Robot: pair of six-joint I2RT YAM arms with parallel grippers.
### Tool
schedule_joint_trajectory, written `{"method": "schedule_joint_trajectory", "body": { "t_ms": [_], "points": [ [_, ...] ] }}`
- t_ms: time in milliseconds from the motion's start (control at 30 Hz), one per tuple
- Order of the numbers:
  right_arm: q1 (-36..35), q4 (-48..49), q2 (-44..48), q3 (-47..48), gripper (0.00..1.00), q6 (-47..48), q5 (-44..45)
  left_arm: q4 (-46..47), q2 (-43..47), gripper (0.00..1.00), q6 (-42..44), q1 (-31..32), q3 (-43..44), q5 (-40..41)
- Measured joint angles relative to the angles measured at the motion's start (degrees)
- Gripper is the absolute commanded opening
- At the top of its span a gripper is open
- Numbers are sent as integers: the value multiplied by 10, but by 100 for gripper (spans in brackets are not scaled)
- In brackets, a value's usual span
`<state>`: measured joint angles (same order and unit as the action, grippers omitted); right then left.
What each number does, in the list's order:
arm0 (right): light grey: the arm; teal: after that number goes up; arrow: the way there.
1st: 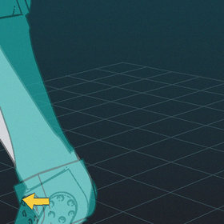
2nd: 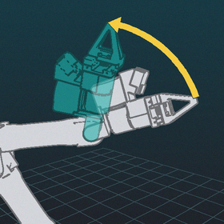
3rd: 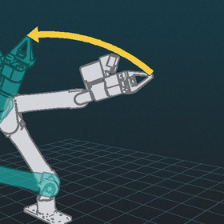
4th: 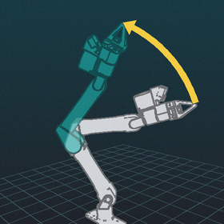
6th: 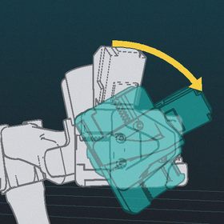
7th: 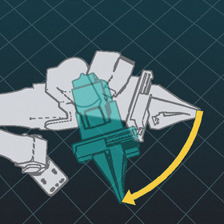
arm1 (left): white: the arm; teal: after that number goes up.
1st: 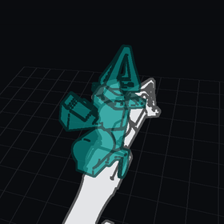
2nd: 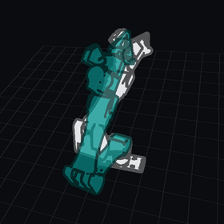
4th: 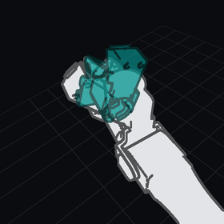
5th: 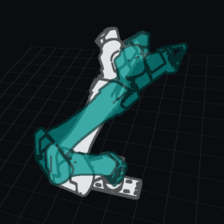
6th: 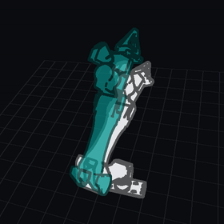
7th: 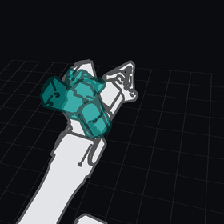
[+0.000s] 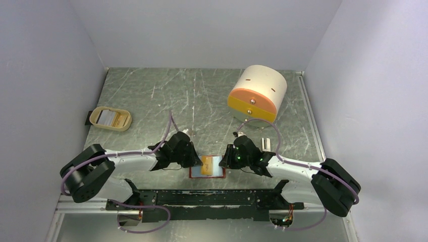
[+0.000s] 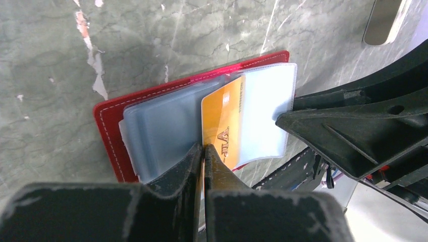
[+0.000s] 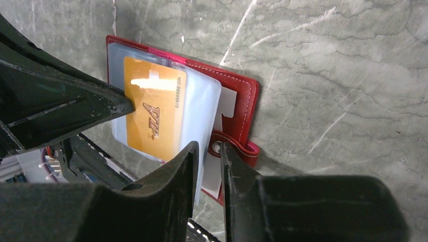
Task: Put the credit cards into the card holder
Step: Insert the credit card into the card holder.
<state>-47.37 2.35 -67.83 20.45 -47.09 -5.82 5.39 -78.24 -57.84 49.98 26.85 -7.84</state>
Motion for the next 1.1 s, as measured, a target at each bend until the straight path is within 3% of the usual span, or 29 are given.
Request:
{"method": "schedule_joint_trajectory", "body": {
  "t_ms": [800, 967, 1100],
  "points": [
    [0, 22, 1, -11, 26, -3, -9, 41, -44, 10, -24, 19, 13, -5],
    [0, 34, -4, -13, 24, -4, -16, 47, -58, 19, -33, 25, 20, -6],
    [0, 38, -9, -13, 23, -5, -25, 59, -61, 35, -42, 28, 20, -14]
  ]
}}
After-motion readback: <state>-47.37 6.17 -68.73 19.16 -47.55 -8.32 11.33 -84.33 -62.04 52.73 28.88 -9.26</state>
